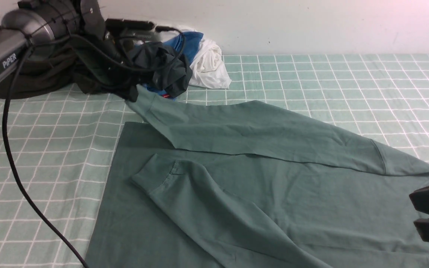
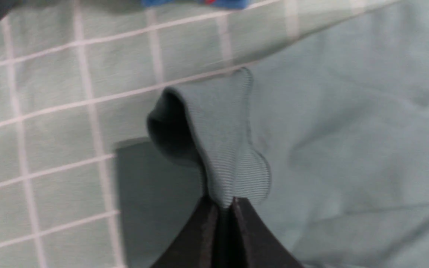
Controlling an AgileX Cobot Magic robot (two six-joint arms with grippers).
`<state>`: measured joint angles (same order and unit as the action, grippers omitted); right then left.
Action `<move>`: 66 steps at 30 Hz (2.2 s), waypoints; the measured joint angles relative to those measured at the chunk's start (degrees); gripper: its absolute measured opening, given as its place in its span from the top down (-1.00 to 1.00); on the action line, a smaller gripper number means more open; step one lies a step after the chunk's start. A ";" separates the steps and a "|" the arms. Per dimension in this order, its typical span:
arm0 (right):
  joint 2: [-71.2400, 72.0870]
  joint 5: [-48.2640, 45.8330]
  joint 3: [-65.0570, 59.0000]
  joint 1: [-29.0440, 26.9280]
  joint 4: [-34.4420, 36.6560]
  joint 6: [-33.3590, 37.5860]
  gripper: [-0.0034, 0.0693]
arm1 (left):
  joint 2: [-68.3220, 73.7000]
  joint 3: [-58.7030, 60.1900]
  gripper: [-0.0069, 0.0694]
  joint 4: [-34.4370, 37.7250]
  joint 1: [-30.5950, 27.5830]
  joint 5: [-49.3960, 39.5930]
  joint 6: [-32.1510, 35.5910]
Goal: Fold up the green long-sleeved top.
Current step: Use the left arm to drag and drop the cuff onto the cuff closest to the left arm, then use both arms simultaneously to clamp the lower edge of the clothing fabric
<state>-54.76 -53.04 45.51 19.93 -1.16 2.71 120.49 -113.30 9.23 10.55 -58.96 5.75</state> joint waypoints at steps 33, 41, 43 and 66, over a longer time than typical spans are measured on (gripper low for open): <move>0.19 -17.87 4.74 0.06 9.39 7.51 0.94 | -47.08 70.10 -0.46 7.67 14.57 1.06 16.90; 0.50 -18.43 4.74 0.06 14.85 11.76 0.94 | -44.71 80.49 -0.39 -7.76 33.64 3.71 17.11; 0.50 -18.43 4.74 0.06 14.96 11.85 0.94 | -43.00 82.62 -0.38 -8.78 36.06 7.10 17.11; 0.50 -18.43 4.74 0.06 15.10 12.03 0.94 | -39.47 82.63 0.02 -3.43 37.53 2.98 19.26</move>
<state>-54.26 -71.48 50.25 19.99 13.93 14.74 81.02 -30.67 5.80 48.08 -55.99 25.01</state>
